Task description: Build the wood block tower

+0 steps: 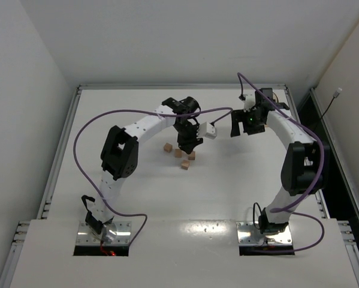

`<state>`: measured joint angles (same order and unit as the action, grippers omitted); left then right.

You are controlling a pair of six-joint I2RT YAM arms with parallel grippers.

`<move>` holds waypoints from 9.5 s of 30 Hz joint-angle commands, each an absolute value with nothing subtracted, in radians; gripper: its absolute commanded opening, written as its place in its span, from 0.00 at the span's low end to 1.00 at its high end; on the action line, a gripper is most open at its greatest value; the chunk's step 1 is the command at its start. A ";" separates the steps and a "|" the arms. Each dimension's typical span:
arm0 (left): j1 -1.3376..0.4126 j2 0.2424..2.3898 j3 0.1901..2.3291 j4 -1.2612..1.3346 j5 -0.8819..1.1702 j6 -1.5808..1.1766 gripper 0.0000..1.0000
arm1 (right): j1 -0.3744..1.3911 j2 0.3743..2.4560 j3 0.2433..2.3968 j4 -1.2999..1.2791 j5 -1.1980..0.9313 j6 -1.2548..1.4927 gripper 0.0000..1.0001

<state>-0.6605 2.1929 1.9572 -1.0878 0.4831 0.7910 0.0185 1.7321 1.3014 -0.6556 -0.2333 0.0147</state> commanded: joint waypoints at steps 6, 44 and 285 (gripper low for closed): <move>-0.667 2.226 2.042 -1.080 0.522 0.828 0.03 | 0.005 1.733 1.315 -0.635 -0.261 0.005 0.80; -0.676 2.290 2.072 -1.062 0.512 0.828 0.05 | 0.005 1.770 1.324 -0.635 -0.279 0.005 0.80; -0.683 2.287 2.194 -1.166 0.411 0.528 0.53 | 0.014 1.784 1.324 -0.653 -0.284 -0.032 0.80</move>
